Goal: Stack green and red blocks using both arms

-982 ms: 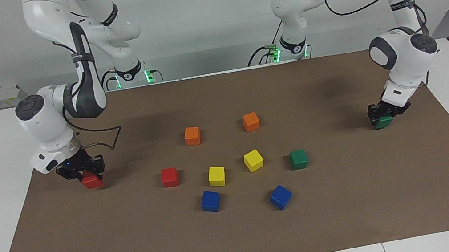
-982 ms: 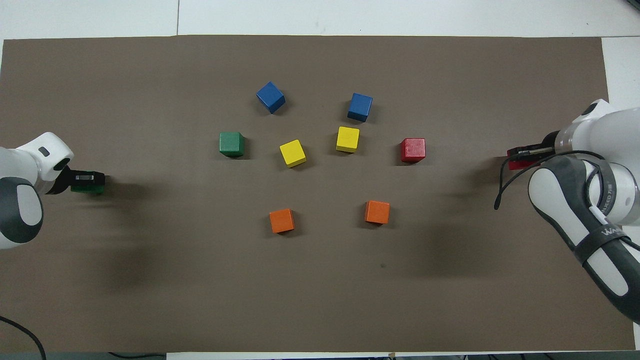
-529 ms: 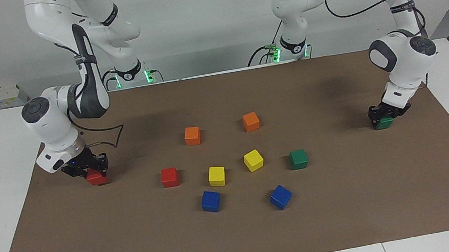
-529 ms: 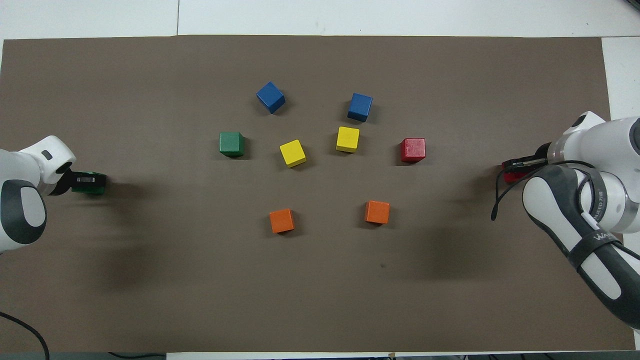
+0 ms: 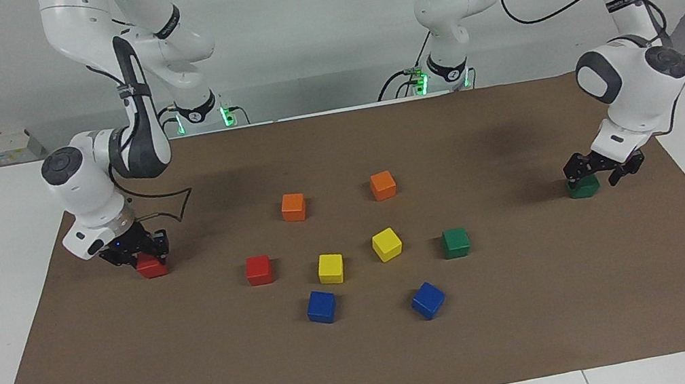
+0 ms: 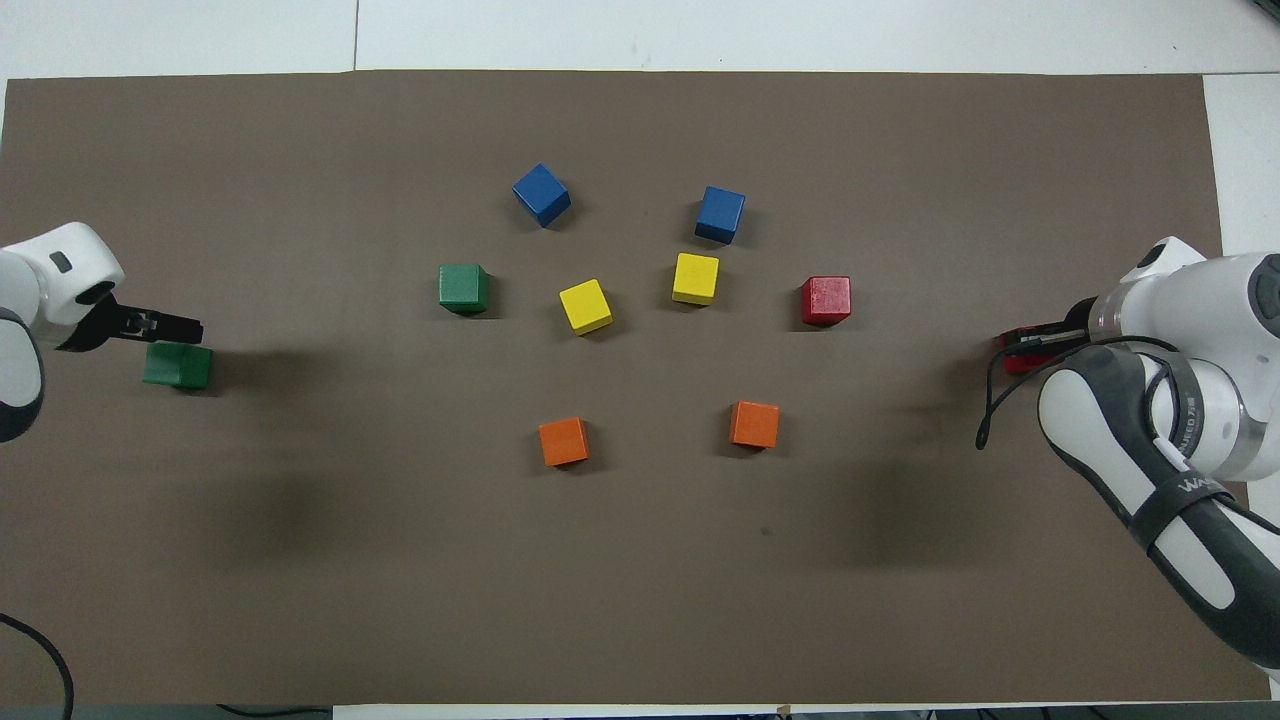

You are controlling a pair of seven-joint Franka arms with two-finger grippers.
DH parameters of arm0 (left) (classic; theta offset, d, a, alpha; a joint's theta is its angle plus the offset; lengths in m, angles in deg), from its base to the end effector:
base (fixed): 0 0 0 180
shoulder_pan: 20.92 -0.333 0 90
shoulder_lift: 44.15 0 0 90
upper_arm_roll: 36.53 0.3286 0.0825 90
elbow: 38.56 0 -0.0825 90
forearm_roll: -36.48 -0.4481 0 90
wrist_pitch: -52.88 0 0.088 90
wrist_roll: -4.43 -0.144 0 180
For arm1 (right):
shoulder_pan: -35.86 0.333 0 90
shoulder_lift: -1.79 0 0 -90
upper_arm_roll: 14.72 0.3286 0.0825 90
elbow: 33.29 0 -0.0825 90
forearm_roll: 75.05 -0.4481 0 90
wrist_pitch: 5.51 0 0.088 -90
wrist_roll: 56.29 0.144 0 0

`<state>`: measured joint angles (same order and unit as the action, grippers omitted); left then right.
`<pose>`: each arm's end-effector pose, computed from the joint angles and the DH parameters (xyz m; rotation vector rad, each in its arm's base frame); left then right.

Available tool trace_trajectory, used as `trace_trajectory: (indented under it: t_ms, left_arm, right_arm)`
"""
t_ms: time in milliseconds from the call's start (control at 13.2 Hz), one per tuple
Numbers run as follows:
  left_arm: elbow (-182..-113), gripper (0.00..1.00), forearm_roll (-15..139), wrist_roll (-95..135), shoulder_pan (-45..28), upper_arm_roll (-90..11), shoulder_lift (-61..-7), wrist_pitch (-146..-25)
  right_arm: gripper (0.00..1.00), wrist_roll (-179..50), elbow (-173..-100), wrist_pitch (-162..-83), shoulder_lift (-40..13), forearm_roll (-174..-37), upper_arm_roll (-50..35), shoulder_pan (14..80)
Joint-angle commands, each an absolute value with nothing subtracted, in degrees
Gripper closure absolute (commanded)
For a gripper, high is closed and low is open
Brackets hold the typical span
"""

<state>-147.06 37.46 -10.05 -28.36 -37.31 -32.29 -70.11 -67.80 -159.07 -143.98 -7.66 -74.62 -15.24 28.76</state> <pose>0.6667 0.0768 0.3425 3.1257 -0.1990 0.0757 0.6001 -0.0806 0.2448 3.1224 0.1149 0.0854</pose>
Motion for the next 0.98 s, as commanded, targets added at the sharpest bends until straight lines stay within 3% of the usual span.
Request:
trace_trajectory:
  t_ms: [0, 151, 227, 302, 378, 604, 907]
  left_arm:
    - [-141.3, 0.0, 37.7, 9.4, -18.9, -36.7, -29.5, -67.2]
    - [-141.3, 0.0, 37.7, 14.4, -14.1, -36.8, -29.3, -69.5]
    - [-141.4, 0.0, 37.8, 14.8, -12.4, -36.9, -29.2, -70.3]
    - [-141.5, 0.0, 37.8, 16.2, -10.3, -36.9, -29.0, -71.3]
    - [-141.6, 0.0, 37.9, 18.3, -8.3, -36.8, -28.0, -73.0]
    - [-140.3, 0.0, 37.4, 21.9, -3.3, -36.7, -23.1, -78.4]
    - [-140.3, 0.0, 37.3, 22.0, -1.7, -36.7, -20.6, -81.8]
  right_arm:
    - [0.84, -69.1, -161.3, -145.7, -5.9, -75.5, -15.1, 28.6]
    - [0.78, -69.1, -162.0, -146.7, -5.8, -75.5, -15.1, 28.6]
    - [0.61, -69.1, -162.2, -146.9, -5.7, -75.5, -15.1, 28.6]
    - [0.2, -69.2, -162.1, -147.0, -5.6, -75.5, -15.1, 28.6]
    - [0.0, -69.6, -162.1, -147.0, -5.6, -75.5, -15.1, 28.7]
    - [0.0, -69.4, -158.8, -143.4, -5.5, -75.4, -14.7, 28.8]
    - [0.0, -61.5, -145.0, -129.7, -6.6, -75.4, -11.0, 29.3]
